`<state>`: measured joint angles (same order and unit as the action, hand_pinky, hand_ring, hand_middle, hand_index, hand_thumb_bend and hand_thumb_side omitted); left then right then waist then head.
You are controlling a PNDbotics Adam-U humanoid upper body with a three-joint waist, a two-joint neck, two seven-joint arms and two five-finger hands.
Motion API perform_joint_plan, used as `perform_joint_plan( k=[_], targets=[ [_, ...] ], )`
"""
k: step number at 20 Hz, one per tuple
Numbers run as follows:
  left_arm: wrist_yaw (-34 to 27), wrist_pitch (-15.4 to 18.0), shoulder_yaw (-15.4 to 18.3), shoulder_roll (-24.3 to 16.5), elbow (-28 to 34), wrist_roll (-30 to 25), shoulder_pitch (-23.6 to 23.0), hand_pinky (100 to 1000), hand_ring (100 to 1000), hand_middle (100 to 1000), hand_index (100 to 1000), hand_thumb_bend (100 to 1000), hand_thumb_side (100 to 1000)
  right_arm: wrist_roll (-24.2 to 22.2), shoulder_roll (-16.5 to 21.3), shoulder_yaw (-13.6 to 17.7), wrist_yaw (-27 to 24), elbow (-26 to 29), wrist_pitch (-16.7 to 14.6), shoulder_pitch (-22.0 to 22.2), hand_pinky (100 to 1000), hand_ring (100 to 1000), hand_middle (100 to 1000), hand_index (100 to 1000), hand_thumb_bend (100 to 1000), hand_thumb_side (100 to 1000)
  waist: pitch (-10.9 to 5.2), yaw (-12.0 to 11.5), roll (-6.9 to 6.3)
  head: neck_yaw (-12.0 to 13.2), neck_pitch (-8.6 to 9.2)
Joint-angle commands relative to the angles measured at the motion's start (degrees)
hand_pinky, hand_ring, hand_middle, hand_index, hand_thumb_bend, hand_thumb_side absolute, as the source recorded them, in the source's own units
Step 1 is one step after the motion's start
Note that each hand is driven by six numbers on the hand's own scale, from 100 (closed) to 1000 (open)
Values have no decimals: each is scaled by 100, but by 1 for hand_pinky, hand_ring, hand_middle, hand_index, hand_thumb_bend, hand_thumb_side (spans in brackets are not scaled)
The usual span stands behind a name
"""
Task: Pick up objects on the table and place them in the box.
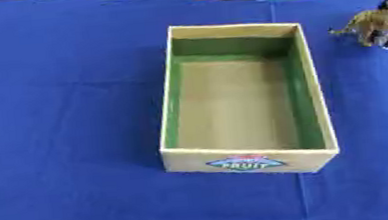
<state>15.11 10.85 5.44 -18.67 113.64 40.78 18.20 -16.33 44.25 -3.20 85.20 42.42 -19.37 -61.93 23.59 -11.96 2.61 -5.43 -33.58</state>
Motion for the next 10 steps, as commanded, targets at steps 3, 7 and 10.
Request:
perform_joint_plan(
  k=[3, 7, 10],
  targets=[
    [32, -31, 44, -153, 95, 9, 36, 534, 572, 581, 741, 100, 460, 479, 179, 14, -140, 78, -86, -69, 726, 674, 588, 558, 100, 458, -160, 19, -9, 21, 63],
    [54, -39, 50, -152, 95, 10, 23, 533, 572, 581, 742, 100, 454, 733, 194, 12, -148, 73, -67, -55, 720, 655, 639, 622, 100, 418, -171, 31, -12, 26, 52],
    [69, -38, 53, -155, 95, 9, 23, 533, 572, 581, 741, 100, 455, 918, 209, 2, -116, 79, -32, -47, 716, 653, 650, 635, 100, 420, -177, 45, -13, 35, 41]
  ],
)
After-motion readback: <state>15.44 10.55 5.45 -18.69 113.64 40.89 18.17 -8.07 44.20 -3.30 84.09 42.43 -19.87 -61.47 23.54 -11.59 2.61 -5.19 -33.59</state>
